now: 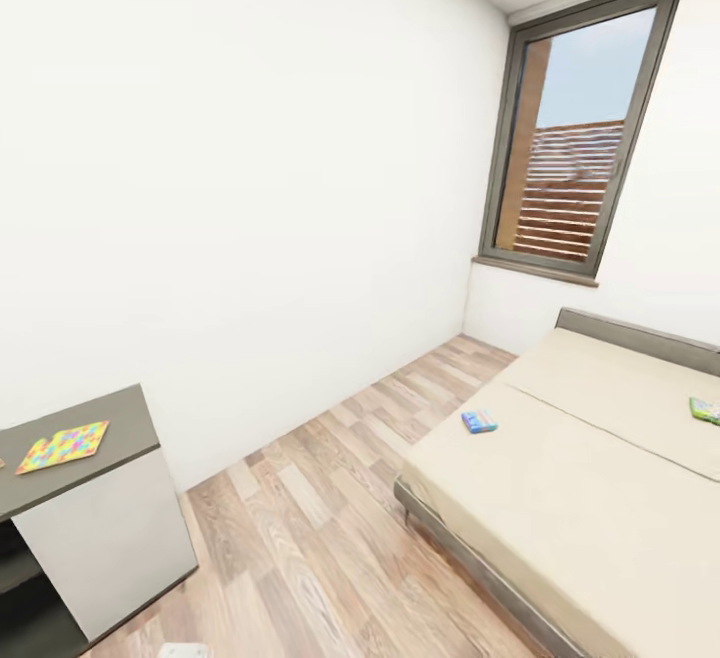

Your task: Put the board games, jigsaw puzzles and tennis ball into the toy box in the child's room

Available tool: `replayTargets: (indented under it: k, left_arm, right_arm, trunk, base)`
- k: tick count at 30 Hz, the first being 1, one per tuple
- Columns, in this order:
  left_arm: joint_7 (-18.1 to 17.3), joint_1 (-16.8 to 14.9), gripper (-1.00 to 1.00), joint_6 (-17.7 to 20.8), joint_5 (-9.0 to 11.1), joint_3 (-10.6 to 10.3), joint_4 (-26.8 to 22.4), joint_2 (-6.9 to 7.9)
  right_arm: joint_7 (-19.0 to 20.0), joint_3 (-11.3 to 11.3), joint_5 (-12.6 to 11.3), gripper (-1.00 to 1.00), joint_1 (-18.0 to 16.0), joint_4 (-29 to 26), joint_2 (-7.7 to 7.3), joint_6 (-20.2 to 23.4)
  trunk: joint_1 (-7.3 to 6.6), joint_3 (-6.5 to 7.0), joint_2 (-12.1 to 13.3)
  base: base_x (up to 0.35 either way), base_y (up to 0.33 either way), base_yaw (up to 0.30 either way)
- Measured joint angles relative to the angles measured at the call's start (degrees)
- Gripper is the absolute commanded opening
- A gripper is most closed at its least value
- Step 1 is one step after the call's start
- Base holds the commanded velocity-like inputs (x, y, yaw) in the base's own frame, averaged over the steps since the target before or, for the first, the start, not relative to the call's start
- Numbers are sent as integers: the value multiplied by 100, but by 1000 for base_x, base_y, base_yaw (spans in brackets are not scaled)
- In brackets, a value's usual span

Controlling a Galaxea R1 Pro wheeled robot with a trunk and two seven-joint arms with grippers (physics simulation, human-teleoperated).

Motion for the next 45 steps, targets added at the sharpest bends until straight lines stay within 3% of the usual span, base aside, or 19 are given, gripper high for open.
replayTargets:
  k: [16,21,25,26,28,29,33,37,45]
  left_arm:
    - [-38,0,100,3,11,0,-17,7]
    - [-406,-20,100,40,19,33,-75,22]
    - [-1075,-70,100,342,17,57,-316,107]
    - [-1371,-102,100,646,22,66,-536,169]
    - [-1661,-129,100,1021,24,72,-855,229]
    - [-1917,-147,100,1403,30,80,-1243,288]
    - [-2545,-169,100,2477,46,92,-2493,465]
    - [-2946,-173,100,3030,51,97,-3187,609]
    - [-3397,-174,100,3351,66,170,-3720,961]
  right_arm:
    - [11,0,6,100,0,-44,-3,0]
    - [21,-8,-2,100,-9,-258,4,125]
    - [24,-9,-6,100,-10,-956,91,906]
    - [24,-7,-14,100,-11,-1400,129,1394]
    - [29,-9,-33,100,-7,-1943,153,1919]
    - [35,-9,-47,100,-7,-2463,170,2398]
    - [51,-9,-172,100,-2,-3896,201,3465]
    - [68,-5,-521,100,-2,-4538,206,3842]
    - [58,-16,-906,100,14,-5066,150,4101]
  trunk:
    - [1,0,0]
    - [1,0,0]
    - [1,1,1]
    - [1,3,1]
    - [1,2,1]
    - [1,4,1]
    - [1,3,1]
    - [1,1,0]
    - [1,1,1]
  base:
    - [129,32,-280]
    - [29,1,-280]
    - [8,0,-281]
    - [4,0,-281]
    - [2,0,-281]
    - [1,0,-281]
    - [1,0,-281]
    - [0,0,-281]
    - [0,0,-281]
